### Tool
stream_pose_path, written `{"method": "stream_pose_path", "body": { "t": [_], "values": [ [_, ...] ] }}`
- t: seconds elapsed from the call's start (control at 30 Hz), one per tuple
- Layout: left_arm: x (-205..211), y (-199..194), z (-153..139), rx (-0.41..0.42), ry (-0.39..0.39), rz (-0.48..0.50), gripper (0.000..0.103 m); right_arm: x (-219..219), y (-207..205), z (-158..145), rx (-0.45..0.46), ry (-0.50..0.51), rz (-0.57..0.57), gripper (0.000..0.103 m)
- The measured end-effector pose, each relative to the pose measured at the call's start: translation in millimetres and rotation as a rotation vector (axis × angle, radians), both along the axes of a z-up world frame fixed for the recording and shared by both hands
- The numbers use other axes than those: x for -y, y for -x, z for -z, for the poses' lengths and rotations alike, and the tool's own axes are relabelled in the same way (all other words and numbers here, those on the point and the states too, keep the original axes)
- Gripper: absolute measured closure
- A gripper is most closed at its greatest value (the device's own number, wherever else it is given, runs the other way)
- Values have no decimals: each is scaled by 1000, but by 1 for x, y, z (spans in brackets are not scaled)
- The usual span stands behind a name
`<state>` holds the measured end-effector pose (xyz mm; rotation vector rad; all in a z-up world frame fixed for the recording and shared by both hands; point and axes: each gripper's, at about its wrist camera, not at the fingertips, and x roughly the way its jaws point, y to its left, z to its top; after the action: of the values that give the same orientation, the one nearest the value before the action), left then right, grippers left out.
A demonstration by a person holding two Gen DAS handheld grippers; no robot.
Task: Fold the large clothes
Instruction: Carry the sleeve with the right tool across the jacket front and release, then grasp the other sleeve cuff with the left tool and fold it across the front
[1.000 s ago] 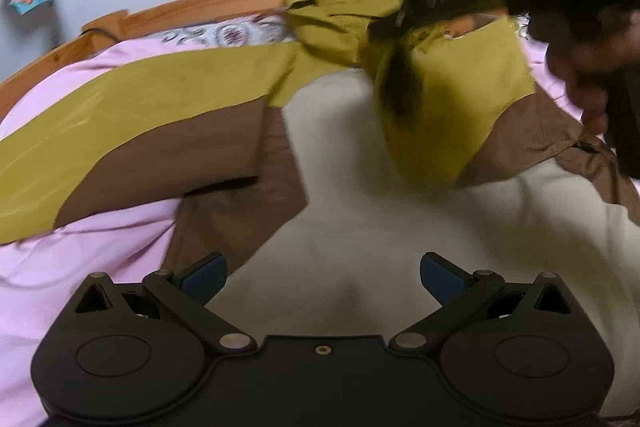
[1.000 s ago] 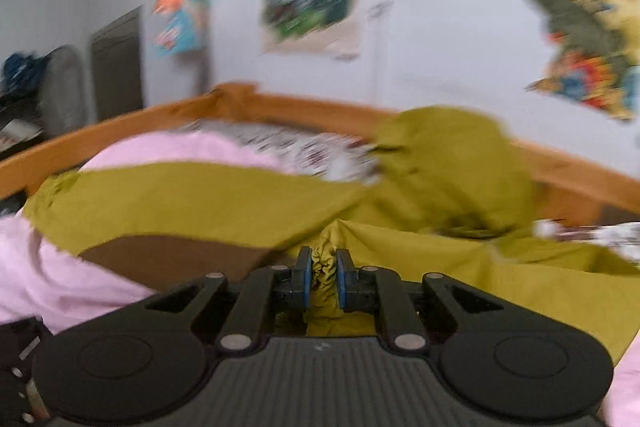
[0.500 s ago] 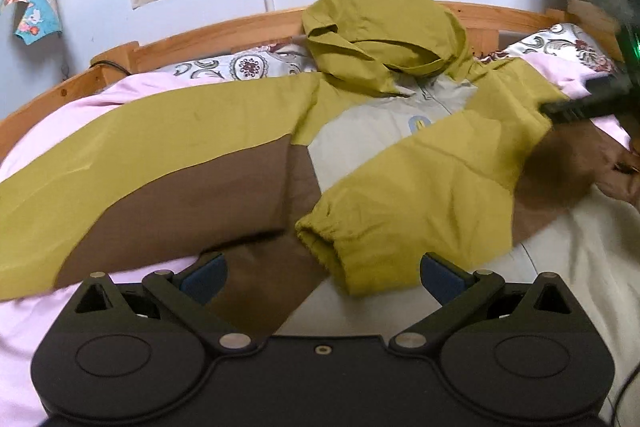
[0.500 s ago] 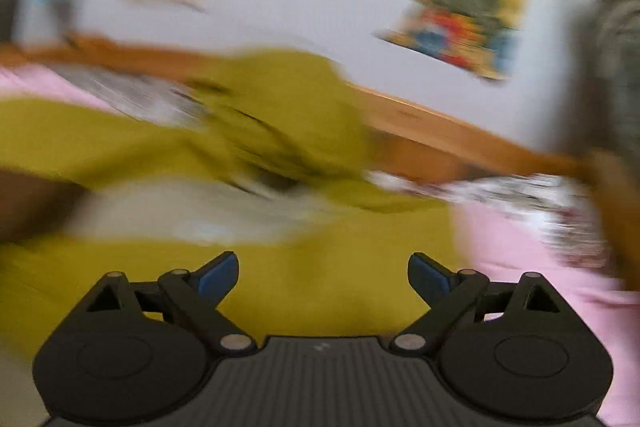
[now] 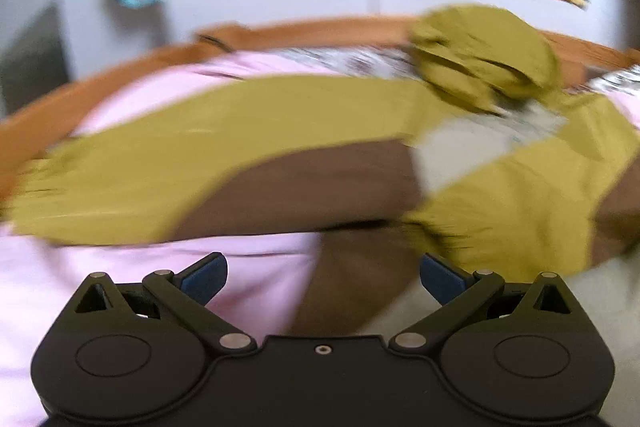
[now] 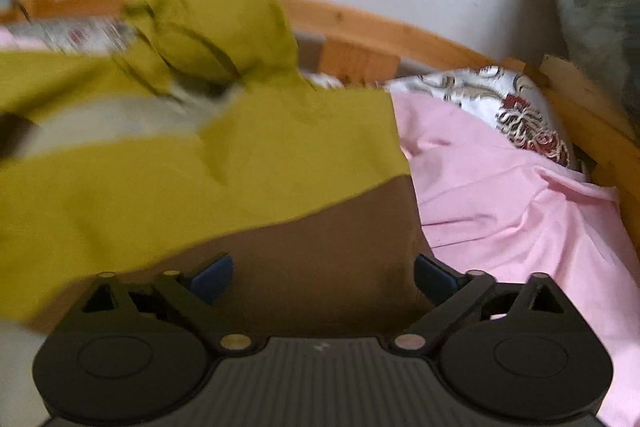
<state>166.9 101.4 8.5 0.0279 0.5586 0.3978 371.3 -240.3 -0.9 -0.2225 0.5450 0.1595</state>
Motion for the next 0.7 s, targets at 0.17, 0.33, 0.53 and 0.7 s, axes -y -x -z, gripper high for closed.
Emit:
{"method": "stream_pose_path", "body": {
  "t": [0.17, 0.33, 0.53, 0.7],
  "values": [
    [-61, 28, -15, 32, 36, -242, 1, -14, 84, -18, -29, -144, -116, 0],
    [-132, 31, -27, 151, 224, -435, 10, -30, 141, -15, -59, -167, -187, 0],
    [-179, 22, -24, 264, 397, -539, 32, -46, 158, -4, -42, -98, -259, 0],
    [-184, 16, -30, 284, 369, -622, 77, -44, 156, -1, -41, -116, -265, 0]
  ]
}}
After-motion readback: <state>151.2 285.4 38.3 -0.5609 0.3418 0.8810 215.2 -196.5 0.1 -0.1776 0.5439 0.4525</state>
